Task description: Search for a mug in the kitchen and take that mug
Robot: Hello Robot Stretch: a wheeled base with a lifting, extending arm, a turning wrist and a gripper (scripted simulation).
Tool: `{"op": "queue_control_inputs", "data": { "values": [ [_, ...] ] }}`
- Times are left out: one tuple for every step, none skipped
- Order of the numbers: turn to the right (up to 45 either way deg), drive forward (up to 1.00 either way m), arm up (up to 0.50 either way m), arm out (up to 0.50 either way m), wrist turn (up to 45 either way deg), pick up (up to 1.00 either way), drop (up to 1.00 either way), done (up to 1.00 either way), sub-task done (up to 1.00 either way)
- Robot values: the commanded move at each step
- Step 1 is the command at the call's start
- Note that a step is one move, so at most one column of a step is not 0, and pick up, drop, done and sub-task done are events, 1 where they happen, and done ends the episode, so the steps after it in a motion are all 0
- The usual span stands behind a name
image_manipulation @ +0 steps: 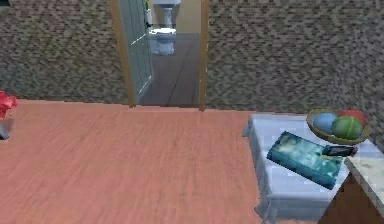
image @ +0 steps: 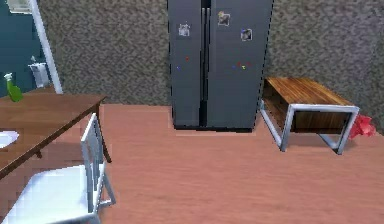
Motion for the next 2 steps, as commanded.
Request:
{"op": "queue_control_inputs", "data": {
  "values": [
    [-45.0,0.0,0.0,0.0,0.0,0.0,0.0,0.0,0.0],
    [-27.0,0.0,0.0,0.0,0.0,0.0,0.0,0.0,0.0]
  ]
}}
